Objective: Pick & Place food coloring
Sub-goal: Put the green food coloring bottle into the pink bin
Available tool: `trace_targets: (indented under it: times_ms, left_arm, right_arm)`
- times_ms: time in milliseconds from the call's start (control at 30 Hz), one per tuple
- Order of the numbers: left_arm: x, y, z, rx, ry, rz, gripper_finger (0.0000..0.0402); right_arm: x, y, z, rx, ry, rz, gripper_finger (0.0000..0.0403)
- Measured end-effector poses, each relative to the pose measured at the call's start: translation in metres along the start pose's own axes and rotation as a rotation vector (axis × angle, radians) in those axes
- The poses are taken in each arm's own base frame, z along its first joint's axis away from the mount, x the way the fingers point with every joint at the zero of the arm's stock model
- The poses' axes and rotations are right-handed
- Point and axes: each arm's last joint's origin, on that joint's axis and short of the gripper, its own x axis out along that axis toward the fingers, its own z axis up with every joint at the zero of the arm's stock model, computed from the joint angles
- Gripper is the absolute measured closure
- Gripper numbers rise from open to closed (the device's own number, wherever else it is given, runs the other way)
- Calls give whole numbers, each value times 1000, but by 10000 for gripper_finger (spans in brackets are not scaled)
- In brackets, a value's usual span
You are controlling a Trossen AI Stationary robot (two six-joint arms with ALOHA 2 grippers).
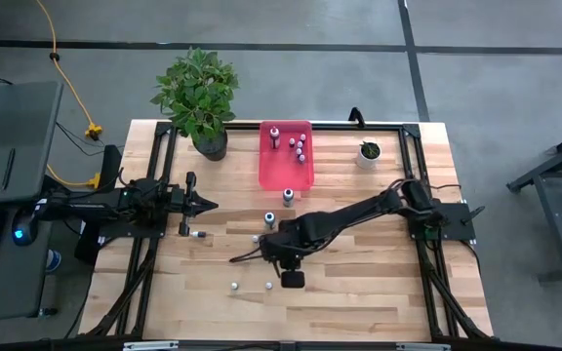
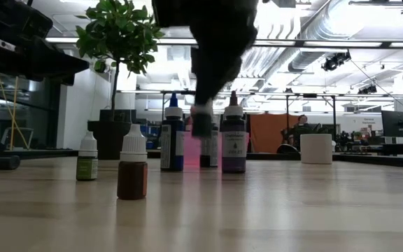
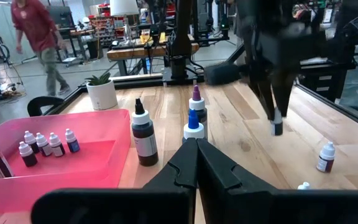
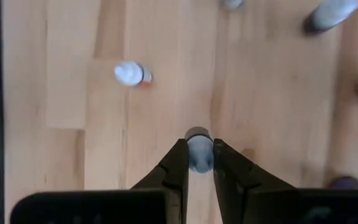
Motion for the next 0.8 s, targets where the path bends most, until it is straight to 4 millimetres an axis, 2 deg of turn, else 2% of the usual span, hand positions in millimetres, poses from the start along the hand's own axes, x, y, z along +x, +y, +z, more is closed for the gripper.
trace_targets:
  times_ms: [100, 433, 633, 800]
  left_arm:
    - [0, 0, 0, 0, 0, 0, 401]
    - [0, 0, 0, 0, 0, 0, 401]
    - [0, 0, 0, 0, 0, 0, 401]
    - [0, 0, 0, 0, 0, 0, 401]
  right_arm:
    - [-19, -5, 4, 19, -57, -41, 360]
    - [-105, -33, 13, 184, -353, -192, 360]
    - [-132, -68, 21, 277, -447, -263, 360]
    - [-166, -101, 27, 314, -482, -379, 360]
